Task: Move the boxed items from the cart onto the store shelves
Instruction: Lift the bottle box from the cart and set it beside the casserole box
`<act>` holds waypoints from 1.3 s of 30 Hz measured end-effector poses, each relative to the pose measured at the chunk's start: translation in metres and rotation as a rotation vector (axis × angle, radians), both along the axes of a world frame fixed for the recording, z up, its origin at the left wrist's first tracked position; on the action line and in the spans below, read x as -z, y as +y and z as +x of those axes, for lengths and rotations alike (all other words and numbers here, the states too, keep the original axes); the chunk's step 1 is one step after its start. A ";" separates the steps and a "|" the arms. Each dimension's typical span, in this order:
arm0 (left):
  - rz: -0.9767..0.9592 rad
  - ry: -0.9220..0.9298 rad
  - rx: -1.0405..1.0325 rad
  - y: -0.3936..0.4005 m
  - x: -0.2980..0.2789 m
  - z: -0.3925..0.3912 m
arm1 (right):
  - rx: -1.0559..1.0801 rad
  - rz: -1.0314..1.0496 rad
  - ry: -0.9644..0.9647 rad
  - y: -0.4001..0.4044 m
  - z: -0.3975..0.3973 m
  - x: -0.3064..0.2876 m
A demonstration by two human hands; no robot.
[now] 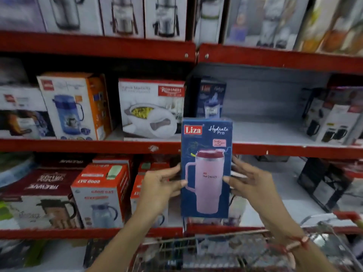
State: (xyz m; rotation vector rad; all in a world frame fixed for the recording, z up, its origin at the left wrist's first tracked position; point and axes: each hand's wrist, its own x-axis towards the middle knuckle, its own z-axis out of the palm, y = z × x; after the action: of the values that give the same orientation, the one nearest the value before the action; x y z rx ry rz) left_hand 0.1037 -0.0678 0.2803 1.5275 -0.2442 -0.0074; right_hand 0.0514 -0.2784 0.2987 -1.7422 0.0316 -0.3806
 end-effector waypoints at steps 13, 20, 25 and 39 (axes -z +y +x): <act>0.127 -0.403 -0.366 -0.112 -0.053 0.163 | 0.228 0.052 -0.234 -0.053 0.167 -0.060; 0.247 -0.484 -0.428 -0.133 -0.045 0.204 | 0.266 0.081 -0.241 -0.077 0.219 -0.041; 0.251 -0.421 -0.388 -0.132 -0.030 0.216 | 0.267 -0.001 -0.184 -0.081 0.229 -0.024; 0.250 -0.398 -0.720 0.051 -0.027 0.201 | -0.147 -0.341 -0.156 0.048 0.222 -0.006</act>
State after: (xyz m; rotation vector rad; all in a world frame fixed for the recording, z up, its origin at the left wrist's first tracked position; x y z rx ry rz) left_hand 0.3043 -0.0170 0.3073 1.7844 0.0069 0.8686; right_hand 0.2733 -0.2302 0.3046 -2.0295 -0.2868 -0.4309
